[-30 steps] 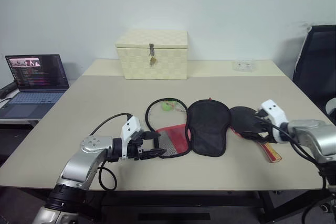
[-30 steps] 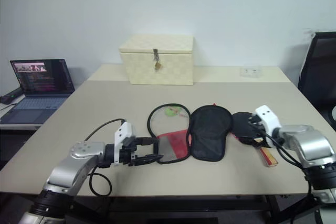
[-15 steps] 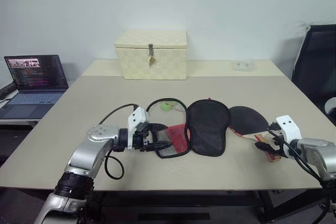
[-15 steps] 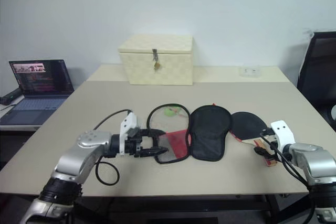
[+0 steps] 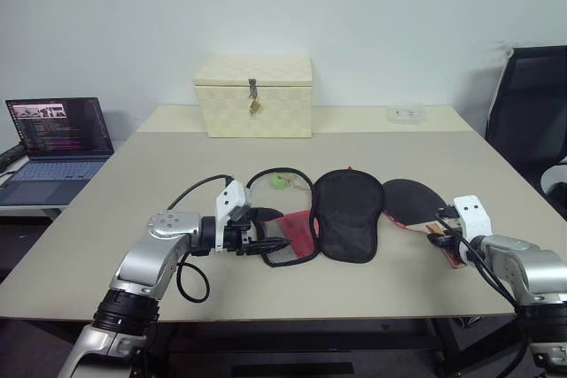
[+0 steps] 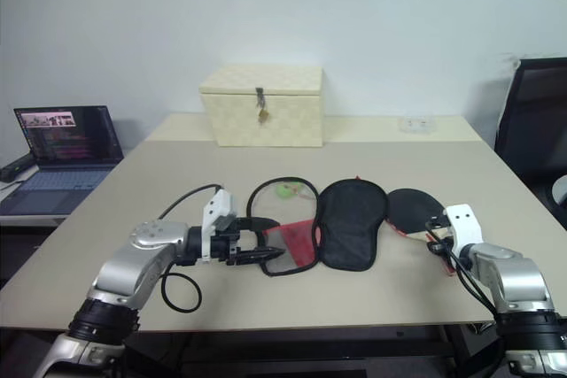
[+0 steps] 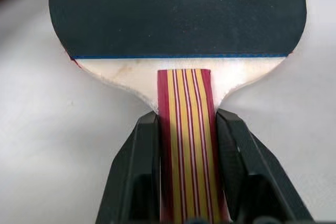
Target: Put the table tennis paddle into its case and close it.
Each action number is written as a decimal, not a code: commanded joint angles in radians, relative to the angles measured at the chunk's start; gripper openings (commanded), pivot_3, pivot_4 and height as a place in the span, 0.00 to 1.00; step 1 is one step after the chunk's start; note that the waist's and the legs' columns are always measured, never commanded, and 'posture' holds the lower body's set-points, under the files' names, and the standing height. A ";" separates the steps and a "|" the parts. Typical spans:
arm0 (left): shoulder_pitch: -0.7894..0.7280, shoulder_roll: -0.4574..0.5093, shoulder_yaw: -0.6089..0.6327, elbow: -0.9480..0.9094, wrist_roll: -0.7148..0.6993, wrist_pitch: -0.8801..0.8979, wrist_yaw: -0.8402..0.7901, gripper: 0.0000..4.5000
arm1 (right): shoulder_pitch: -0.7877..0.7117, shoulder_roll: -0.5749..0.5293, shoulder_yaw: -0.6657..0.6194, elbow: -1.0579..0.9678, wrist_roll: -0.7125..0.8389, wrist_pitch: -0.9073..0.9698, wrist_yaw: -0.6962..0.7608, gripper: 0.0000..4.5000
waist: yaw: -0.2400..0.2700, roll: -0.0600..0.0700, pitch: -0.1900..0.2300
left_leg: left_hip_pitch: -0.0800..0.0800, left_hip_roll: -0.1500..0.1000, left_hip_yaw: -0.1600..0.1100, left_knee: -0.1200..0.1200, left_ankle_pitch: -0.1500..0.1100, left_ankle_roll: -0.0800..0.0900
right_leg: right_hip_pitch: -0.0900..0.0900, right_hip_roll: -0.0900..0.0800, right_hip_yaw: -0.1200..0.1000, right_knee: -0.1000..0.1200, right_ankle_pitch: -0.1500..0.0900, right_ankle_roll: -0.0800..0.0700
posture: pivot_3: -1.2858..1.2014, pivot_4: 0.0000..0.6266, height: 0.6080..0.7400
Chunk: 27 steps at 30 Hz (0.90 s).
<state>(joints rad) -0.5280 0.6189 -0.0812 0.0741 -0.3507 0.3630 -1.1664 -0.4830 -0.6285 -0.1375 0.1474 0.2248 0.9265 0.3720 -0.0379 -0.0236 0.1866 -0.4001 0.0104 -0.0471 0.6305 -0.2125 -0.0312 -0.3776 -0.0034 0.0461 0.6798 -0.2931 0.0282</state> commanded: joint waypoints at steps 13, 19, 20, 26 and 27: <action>0.064 0.074 0.119 -0.036 -0.051 0.002 0.005 0.79 | -0.151 0.150 -0.104 -0.482 0.096 0.328 -0.156 0.24 | -0.008 0.003 0.002 | -0.017 0.002 -0.003 -0.002 0.000 0.000 | -0.019 0.000 -0.001 0.002 0.003 -0.006 | 0.52 0.24 1.00; 0.070 0.090 0.131 -0.034 -0.054 0.002 0.011 0.79 | -0.163 0.473 -0.066 -0.633 0.079 0.486 -0.297 0.24 | -0.005 0.004 0.002 | -0.017 0.003 -0.005 -0.002 0.000 0.000 | -0.019 0.000 -0.003 0.003 0.003 -0.008 | 0.52 0.24 1.00; 0.069 0.090 0.131 -0.033 -0.053 0.001 0.013 0.79 | -0.161 0.509 -0.051 -0.626 0.072 0.482 -0.315 0.24 | 0.002 0.004 0.002 | -0.018 0.001 -0.005 -0.002 0.000 0.000 | -0.019 0.000 -0.003 0.003 0.003 -0.008 | 0.52 0.24 1.00; 0.077 0.092 0.128 -0.051 -0.053 0.002 0.024 0.79 | -0.138 0.600 0.002 -0.510 0.018 0.364 -0.375 0.24 | 0.008 0.004 0.002 | -0.018 -0.001 -0.005 -0.002 0.000 0.000 | -0.019 -0.002 -0.003 0.002 0.004 -0.007 | 0.52 0.24 1.00; 0.079 0.094 0.127 -0.053 -0.052 0.001 0.024 0.79 | -0.136 0.607 -0.004 -0.492 0.012 0.350 -0.383 0.24 | 0.008 0.004 0.002 | -0.018 0.000 -0.004 -0.002 0.000 0.000 | -0.019 -0.001 -0.003 0.002 0.004 -0.007 | 0.52 0.24 1.00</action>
<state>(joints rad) -0.4447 0.7035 0.0312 0.0627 -0.3925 0.3696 -1.1455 -0.6135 -0.0230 -0.1262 -0.3387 0.2542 1.3372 0.0081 -0.0299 -0.0198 0.1887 -0.4181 0.0101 -0.0511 0.6288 -0.2125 -0.0314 -0.3968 -0.0047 0.0428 0.6818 -0.2896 0.0211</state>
